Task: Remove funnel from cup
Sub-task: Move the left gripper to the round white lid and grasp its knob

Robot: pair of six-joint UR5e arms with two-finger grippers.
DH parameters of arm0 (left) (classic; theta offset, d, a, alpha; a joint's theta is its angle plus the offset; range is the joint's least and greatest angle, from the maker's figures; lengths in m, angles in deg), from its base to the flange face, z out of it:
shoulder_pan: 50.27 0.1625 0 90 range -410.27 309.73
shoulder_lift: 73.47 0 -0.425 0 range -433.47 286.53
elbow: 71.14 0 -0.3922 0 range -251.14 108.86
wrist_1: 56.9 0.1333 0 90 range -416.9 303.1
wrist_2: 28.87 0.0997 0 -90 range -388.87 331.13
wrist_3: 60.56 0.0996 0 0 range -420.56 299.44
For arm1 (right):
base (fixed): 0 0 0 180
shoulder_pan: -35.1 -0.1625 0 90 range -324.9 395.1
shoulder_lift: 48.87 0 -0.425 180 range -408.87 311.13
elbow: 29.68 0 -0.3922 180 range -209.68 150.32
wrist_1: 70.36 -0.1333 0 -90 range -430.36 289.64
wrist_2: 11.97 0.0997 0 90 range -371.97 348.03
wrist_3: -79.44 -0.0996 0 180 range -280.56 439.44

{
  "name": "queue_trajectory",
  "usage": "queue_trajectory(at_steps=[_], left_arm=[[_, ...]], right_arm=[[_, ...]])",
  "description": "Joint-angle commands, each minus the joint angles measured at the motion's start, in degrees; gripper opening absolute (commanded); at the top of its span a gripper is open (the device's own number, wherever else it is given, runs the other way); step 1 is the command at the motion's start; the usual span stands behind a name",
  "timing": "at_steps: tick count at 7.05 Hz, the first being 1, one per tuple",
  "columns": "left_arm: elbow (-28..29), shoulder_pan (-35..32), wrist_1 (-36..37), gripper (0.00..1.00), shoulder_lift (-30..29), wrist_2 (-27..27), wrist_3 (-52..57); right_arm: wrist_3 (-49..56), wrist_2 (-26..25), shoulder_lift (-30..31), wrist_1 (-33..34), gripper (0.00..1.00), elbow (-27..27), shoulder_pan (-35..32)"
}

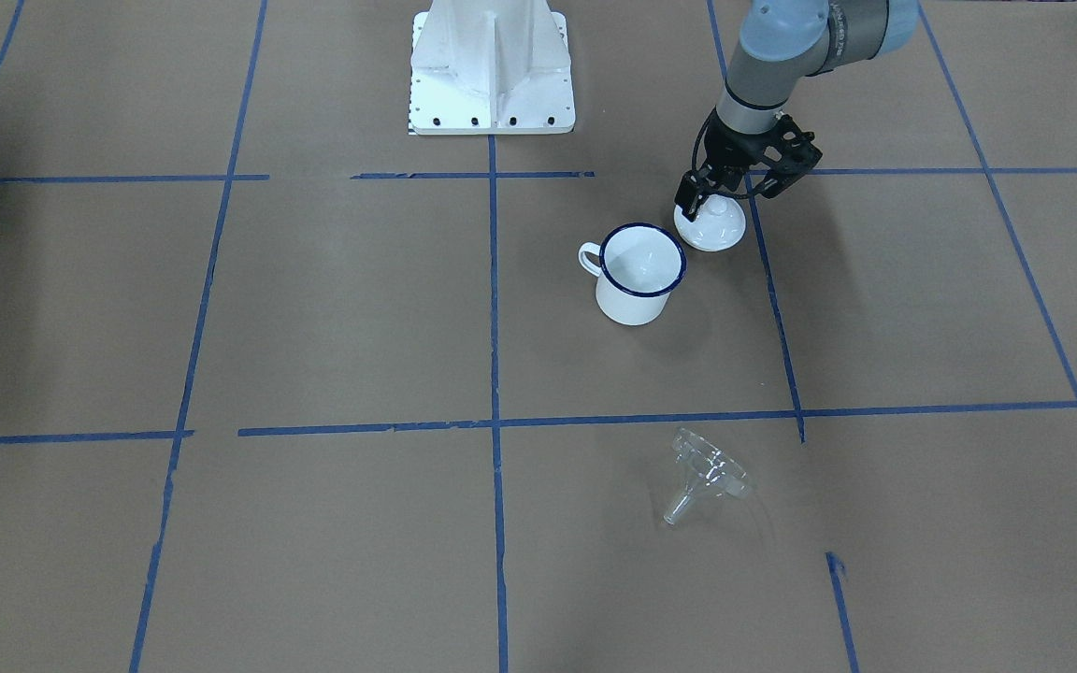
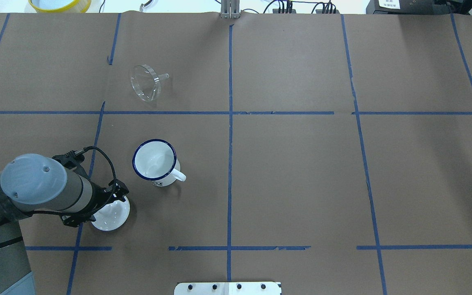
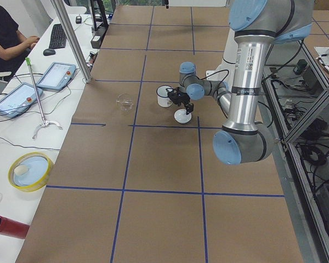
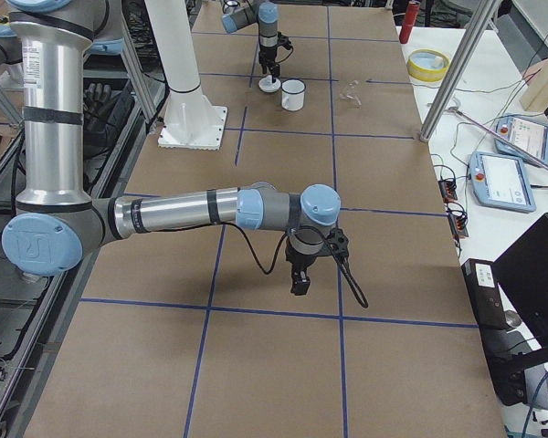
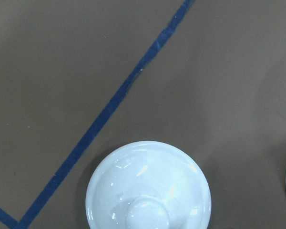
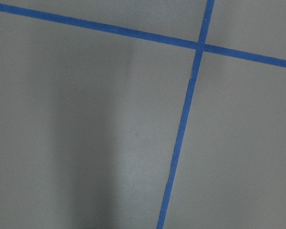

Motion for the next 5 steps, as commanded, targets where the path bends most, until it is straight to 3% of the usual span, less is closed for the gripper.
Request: queue_trajectory(at_steps=[1, 5], left_arm=[[0.7, 0.0, -1.4, 0.82, 0.1, 1.0, 0.5], [-0.2, -0.4, -2.1, 0.79, 2.2, 1.0, 0.9]], right_arm=[[-0.1, 0.0, 0.0, 0.0, 1.00, 0.0, 0.0], [0.0, 0.0, 0.0, 0.0, 1.00, 0.0, 0.0]])
